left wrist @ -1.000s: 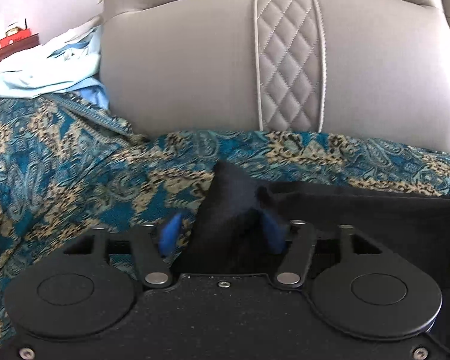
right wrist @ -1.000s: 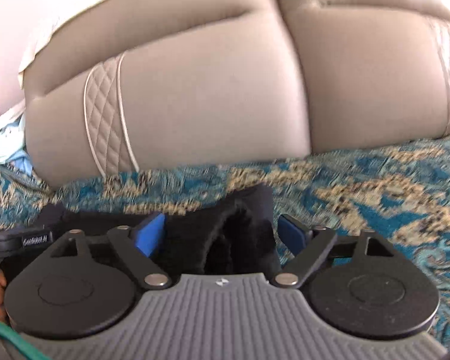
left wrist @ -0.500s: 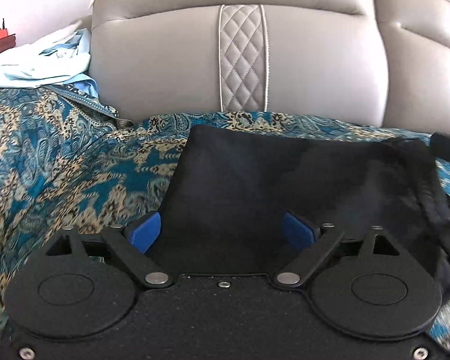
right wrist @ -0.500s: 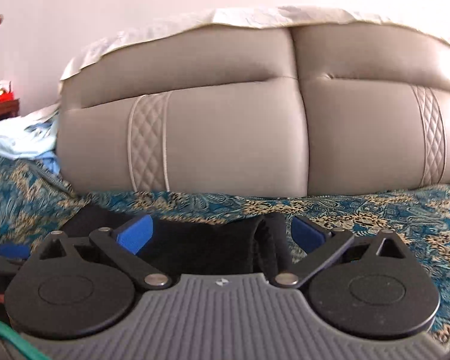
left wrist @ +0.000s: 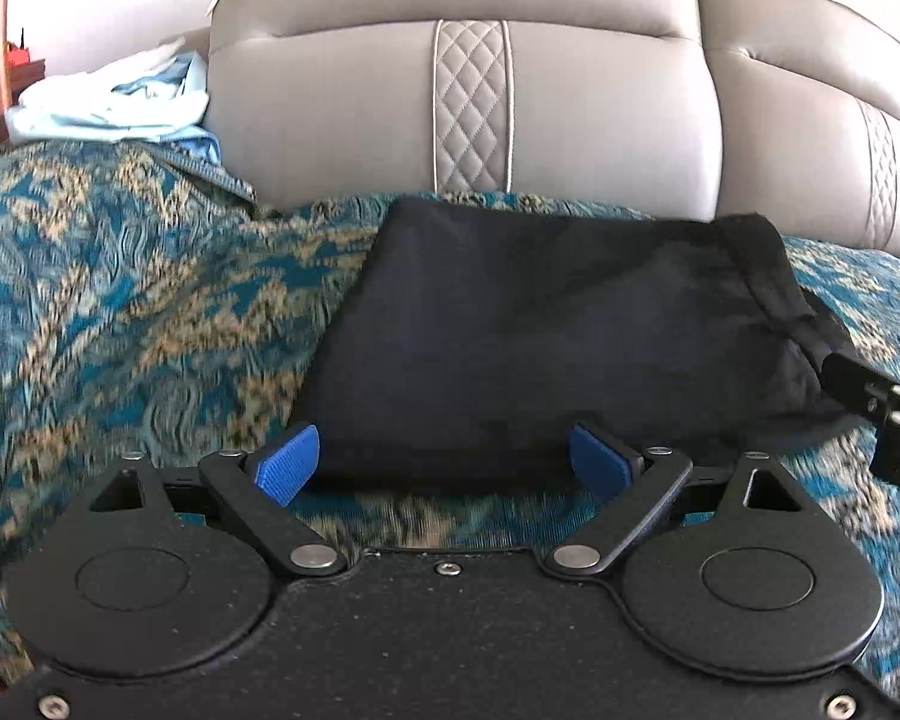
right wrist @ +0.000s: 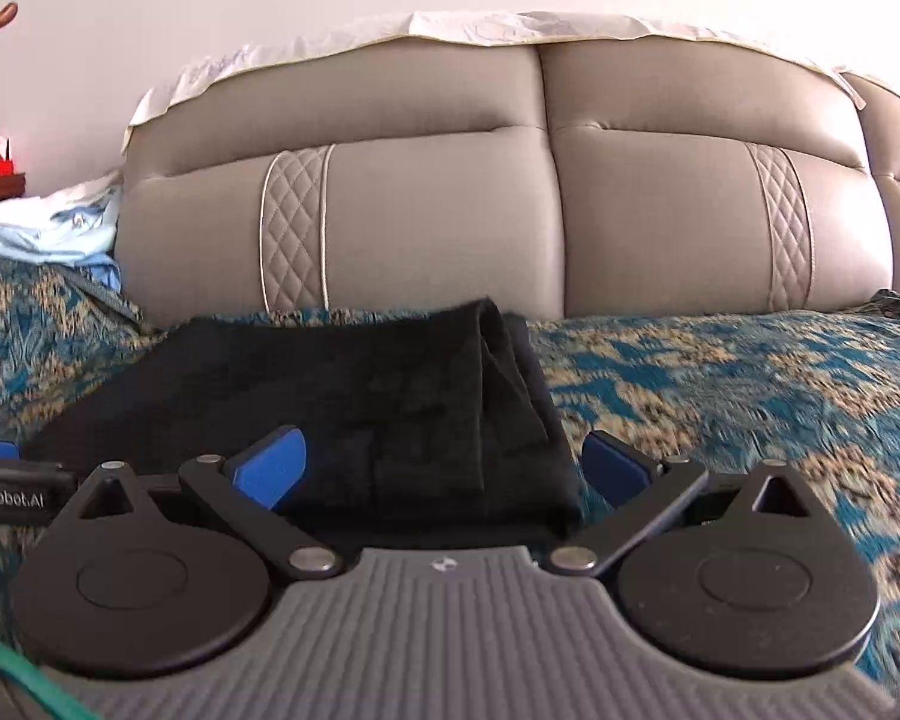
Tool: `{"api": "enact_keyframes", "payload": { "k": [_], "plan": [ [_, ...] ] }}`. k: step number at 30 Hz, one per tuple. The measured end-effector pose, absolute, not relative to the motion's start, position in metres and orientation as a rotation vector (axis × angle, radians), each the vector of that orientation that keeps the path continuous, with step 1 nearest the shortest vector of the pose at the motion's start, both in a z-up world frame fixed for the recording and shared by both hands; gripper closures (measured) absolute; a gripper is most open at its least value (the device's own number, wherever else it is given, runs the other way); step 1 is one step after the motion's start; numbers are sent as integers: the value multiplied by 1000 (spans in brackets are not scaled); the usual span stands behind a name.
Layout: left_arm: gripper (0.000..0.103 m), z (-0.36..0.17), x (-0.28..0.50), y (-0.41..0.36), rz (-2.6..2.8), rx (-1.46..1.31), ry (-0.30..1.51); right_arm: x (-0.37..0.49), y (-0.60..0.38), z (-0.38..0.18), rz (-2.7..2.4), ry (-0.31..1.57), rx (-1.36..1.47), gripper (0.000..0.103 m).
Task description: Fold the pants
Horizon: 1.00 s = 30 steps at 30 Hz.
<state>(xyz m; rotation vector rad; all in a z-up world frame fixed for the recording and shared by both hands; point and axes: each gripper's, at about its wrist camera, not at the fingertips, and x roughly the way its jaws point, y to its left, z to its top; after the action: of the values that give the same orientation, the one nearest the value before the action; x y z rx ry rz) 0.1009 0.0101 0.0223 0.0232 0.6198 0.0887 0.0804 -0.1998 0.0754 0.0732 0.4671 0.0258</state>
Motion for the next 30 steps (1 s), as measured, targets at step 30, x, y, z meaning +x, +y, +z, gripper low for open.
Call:
{"api": "enact_keyframes", "payload": {
  "k": [30],
  "plan": [
    [0, -5, 91, 8, 76, 20, 628, 65, -189, 41, 56, 538, -6, 0]
  ]
}}
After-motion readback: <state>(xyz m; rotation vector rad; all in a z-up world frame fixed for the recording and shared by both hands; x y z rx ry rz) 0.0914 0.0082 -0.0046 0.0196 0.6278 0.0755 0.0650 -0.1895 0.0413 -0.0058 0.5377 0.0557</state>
